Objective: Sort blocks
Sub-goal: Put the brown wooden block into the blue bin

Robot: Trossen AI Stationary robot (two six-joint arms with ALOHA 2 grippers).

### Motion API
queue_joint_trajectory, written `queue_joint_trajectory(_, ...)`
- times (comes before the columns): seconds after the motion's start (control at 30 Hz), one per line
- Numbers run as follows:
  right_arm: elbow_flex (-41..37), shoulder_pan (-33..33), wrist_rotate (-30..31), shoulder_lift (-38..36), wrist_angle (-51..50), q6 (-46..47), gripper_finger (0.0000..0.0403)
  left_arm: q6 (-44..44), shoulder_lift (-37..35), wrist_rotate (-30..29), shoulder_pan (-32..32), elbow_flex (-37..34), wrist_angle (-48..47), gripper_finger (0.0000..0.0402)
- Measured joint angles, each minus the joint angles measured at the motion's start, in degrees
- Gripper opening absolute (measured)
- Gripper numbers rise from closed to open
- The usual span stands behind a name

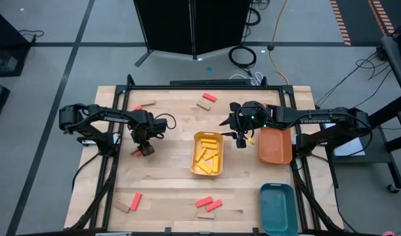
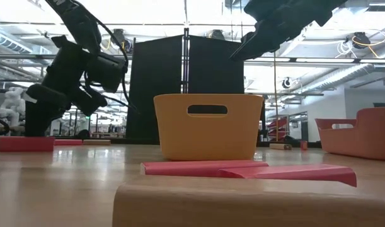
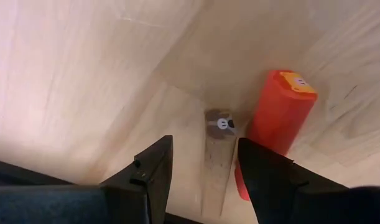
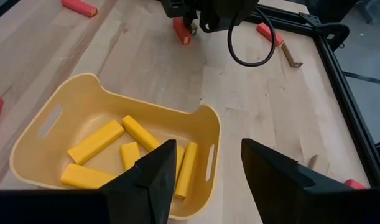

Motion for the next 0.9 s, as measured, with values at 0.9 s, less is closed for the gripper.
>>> queue_joint_trajectory(0.9, 0.00, -0.02, 0.25, 0.00, -0.18, 1.88, 0.0173, -0.04, -0.56, -4.93, -0.16, 1.69, 2.33, 0.0037)
